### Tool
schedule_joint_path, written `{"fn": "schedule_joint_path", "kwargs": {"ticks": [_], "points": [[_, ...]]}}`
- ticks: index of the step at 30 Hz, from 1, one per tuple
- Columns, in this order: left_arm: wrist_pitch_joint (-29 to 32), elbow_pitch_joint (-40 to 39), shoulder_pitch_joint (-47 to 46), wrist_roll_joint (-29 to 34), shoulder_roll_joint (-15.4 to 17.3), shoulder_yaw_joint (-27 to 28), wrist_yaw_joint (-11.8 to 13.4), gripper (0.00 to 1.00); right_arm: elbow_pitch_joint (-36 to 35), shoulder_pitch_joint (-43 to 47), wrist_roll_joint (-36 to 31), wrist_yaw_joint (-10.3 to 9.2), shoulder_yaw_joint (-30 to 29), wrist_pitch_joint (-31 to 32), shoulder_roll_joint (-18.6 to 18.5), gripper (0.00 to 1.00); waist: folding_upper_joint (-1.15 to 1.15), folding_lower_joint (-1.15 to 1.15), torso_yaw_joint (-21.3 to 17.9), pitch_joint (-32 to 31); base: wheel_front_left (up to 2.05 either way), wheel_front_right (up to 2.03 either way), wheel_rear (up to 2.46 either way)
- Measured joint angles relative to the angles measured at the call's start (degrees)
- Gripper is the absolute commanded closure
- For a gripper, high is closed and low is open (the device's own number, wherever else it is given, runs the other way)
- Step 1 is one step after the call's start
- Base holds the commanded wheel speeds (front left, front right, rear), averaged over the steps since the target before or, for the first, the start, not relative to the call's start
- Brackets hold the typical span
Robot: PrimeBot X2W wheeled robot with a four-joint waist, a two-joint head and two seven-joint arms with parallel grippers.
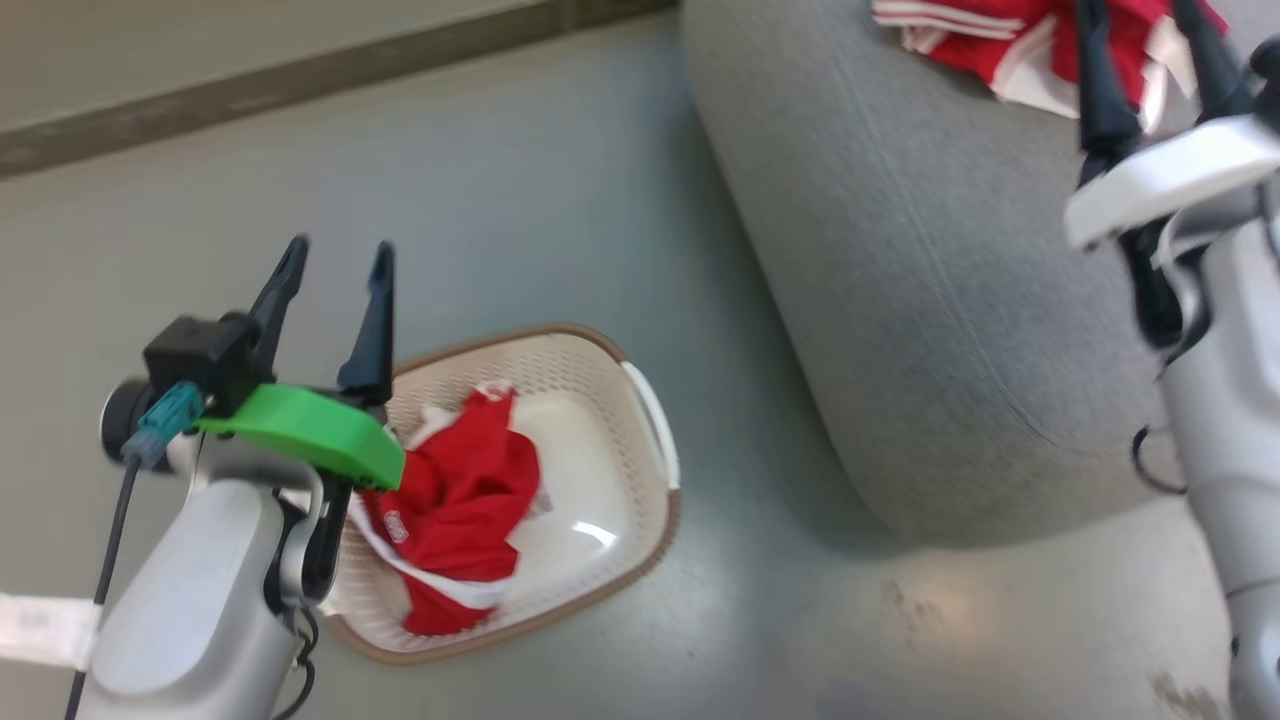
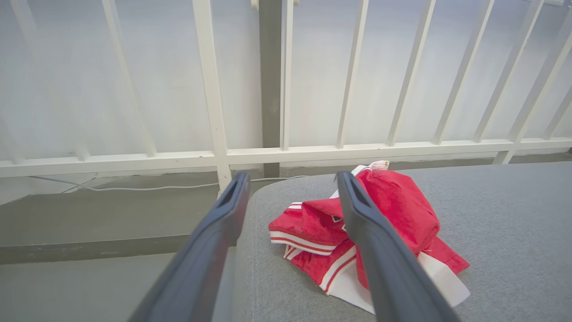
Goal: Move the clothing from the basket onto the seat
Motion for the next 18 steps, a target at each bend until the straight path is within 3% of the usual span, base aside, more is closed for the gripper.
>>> {"fn": "schedule_joint_path", "kwargs": {"ticks": [10, 18], "points": [[0.00, 0.92, 6.08, -0.20, -0.83, 4.48, 0.96, 0.00, -3.22, 10.43, -0.44, -0.15, 1.67, 0.00, 4.86, 0.00, 0.00, 0.00, 5.89, -5.92, 0.00, 0.00, 0.00], [0.00, -1.00, 13.13, 1.34, -1.63, 9.76, 1.68, 0.00, -6.08, 19.14, -1.89, -1.69, 4.08, 0.00, 8.58, 0.00, 0.00, 0.00, 9.94, -11.37, 0.00, 0.00, 0.00]]}}
